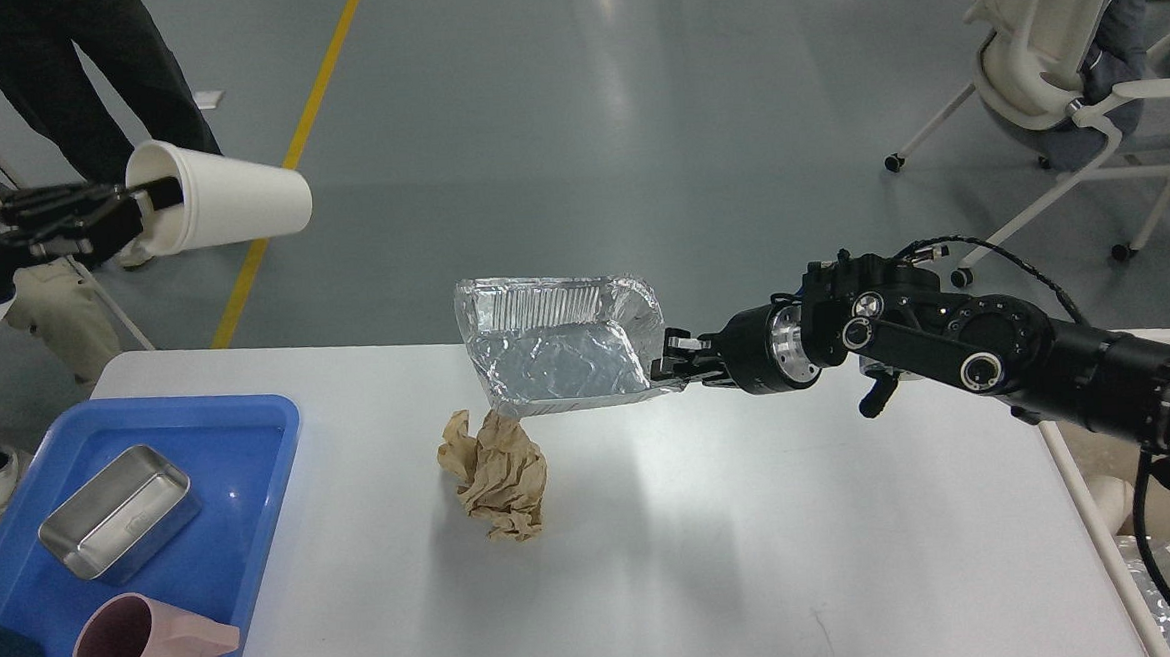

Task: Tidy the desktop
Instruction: 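Lift the paper cup with the left gripper toward the held foil tray, then drop the paper cup into the foil tray and withdraw the left gripper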

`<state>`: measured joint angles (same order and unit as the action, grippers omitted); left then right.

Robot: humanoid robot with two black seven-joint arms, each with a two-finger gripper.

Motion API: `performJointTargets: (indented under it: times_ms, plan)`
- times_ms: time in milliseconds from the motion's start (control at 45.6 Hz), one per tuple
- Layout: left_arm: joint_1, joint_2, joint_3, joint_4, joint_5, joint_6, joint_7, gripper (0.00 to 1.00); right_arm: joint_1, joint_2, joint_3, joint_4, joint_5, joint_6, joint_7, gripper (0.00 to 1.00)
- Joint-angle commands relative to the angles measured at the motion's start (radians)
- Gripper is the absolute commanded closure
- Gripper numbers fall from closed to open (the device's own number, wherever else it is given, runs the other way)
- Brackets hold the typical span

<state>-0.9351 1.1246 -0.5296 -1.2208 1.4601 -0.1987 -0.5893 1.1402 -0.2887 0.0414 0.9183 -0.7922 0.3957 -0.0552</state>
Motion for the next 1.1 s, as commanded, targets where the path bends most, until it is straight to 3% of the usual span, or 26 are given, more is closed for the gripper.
performJointTargets:
  times_ms: [0, 219, 416, 723, 964, 1073]
  plan:
    - [-0.096, -0.049, 0.008, 0.007, 0.025, -0.047, 0.006, 0.97, 0.007, 0.000, 0.000, 0.002, -0.001, 0.000, 0.000, 1.00]
    - [-0.298, -0.262, 0.040, 0.038, 0.331, -0.206, 0.006, 0.97, 0.023, 0.014, 0.002, 0.004, 0.001, 0.002, 0.000, 1.00]
    - [-0.438, -0.445, 0.137, 0.072, 0.480, -0.291, 0.008, 0.96, 0.030, 0.022, 0.003, 0.004, 0.001, 0.002, 0.000, 1.00]
    - [-0.539, -0.643, 0.352, 0.148, 0.574, -0.291, 0.017, 0.95, 0.035, 0.028, 0.008, 0.005, 0.001, 0.002, 0.000, 1.00]
    - [-0.522, -0.749, 0.402, 0.204, 0.605, -0.283, 0.020, 0.94, 0.035, 0.023, 0.014, 0.008, 0.001, 0.002, 0.000, 1.00]
    - [-0.519, -0.773, 0.408, 0.207, 0.600, -0.280, 0.022, 0.87, 0.035, 0.019, 0.015, 0.019, 0.001, 0.002, 0.000, 1.00]
